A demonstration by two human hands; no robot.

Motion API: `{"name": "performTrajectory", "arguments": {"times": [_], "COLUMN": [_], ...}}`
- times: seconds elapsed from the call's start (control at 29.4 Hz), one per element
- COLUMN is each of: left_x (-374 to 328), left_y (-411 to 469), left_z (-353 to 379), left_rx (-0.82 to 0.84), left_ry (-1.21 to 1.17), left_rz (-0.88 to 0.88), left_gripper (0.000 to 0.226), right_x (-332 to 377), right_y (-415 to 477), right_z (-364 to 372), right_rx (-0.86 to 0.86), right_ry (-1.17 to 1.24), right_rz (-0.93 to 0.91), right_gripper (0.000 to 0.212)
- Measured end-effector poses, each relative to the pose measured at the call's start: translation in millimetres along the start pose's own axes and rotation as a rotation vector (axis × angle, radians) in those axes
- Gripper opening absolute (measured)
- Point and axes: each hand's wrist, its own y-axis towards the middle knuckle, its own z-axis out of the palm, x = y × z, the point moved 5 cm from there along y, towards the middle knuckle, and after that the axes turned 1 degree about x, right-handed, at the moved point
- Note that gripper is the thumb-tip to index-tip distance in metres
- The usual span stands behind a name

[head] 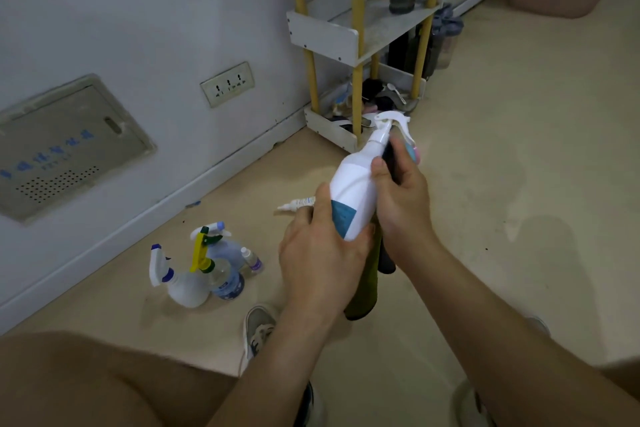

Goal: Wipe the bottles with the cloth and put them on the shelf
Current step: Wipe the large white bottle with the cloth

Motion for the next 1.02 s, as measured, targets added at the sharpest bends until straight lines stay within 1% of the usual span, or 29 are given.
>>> {"name": "performTrajectory", "arguments": {"times": [0.07, 0.14, 0.17, 0.2, 0.27, 0.31, 0.34, 0.41, 0.44, 0.48, 0.54, 0.58, 0.65, 0.68, 0.71, 0.75, 0.78, 0.82, 0.88, 0.92, 0.99, 1.02], "left_x": [-7.0, -13.5, -15.7, -17.1, -18.5, -18.6, -19.4, -20.3, -20.3, -20.6, -21.0, -22.9, -25.8, -27.7, -31.9, -36.6, -40.0, -42.8, -47.2, -47.7, -48.8, -49.4], "left_y": [-0.3, 0.2, 1.5, 3.6, 8.4, 11.4, 14.5, 20.6, 23.7, 26.8, 34.0, 39.6, 57.0, 65.1, 69.8, 73.0, 76.4, 79.5, 82.0, 80.6, 76.3, 73.2], "left_z": [-0.7, -1.0, -1.0, -0.4, 1.9, 3.2, 2.9, 1.9, 0.6, -0.9, -2.0, -7.0, -19.5, -24.1, -26.6, -28.1, -27.8, -28.5, -29.6, -27.5, -20.0, -15.9], "left_rx": [-0.020, -0.013, -0.008, 0.002, 0.021, 0.025, 0.028, 0.044, 0.082, 0.165, 0.404, 0.495, 0.562, 0.610, 0.677, 0.711, 0.674, 0.572, 0.283, 0.153, -0.040, -0.110], "left_ry": [-0.063, -0.106, -0.139, -0.185, -0.296, -0.354, -0.407, -0.460, -0.467, -0.500, -0.695, -0.782, -0.900, -0.981, -1.059, -1.110, -1.132, -1.150, -1.151, -1.150, -1.084, -1.021], "left_rz": [0.038, 0.070, 0.082, 0.092, 0.102, 0.105, 0.099, 0.098, 0.096, 0.072, -0.011, -0.019, 0.028, 0.041, 0.057, 0.066, 0.049, 0.019, -0.007, -0.015, 0.004, 0.028], "left_gripper": [0.075, 0.079, 0.081, 0.081, 0.078, 0.076, 0.076, 0.073, 0.071, 0.068, 0.056, 0.054, 0.071, 0.080, 0.084, 0.081, 0.075, 0.072, 0.076, 0.075, 0.075, 0.078], "right_x": [-3.7, -8.0, -9.6, -8.1, -2.0, -2.2, -3.0, -7.3, -9.3, -11.3, -13.4, -10.4, -6.3, -5.5, -2.7, 0.0, 2.5, 3.6, 2.3, -0.2, -7.5, -11.0], "right_y": [-7.3, -15.3, -17.2, -17.8, -17.6, -16.8, -16.9, -20.2, -22.2, -22.2, -16.1, -14.7, -13.4, -14.5, -16.2, -16.5, -16.2, -14.7, -13.4, -13.6, -16.0, -17.0], "right_z": [3.0, 7.2, 6.4, 5.0, 2.6, 4.1, 4.8, 7.1, 6.6, 4.8, -4.1, -8.2, -11.8, -11.9, -10.4, -10.3, -10.1, -9.0, -6.7, -4.3, 2.9, 6.3], "right_rx": [0.015, 0.060, 0.080, 0.113, 0.194, 0.229, 0.263, 0.328, 0.360, 0.386, 0.424, 0.456, 0.555, 0.604, 0.632, 0.611, 0.571, 0.502, 0.304, 0.205, 0.040, -0.012], "right_ry": [0.229, 0.437, 0.459, 0.460, 0.448, 0.442, 0.446, 0.473, 0.459, 0.438, 0.423, 0.408, 0.263, 0.188, 0.157, 0.171, 0.221, 0.293, 0.442, 0.534, 0.701, 0.743], "right_rz": [0.147, 0.286, 0.313, 0.315, 0.309, 0.323, 0.333, 0.360, 0.370, 0.364, 0.310, 0.292, 0.282, 0.285, 0.292, 0.292, 0.293, 0.303, 0.379, 0.424, 0.501, 0.528], "right_gripper": [0.031, 0.037, 0.040, 0.045, 0.071, 0.078, 0.070, 0.038, 0.034, 0.041, 0.059, 0.069, 0.090, 0.095, 0.094, 0.086, 0.077, 0.071, 0.066, 0.059, 0.037, 0.033]}}
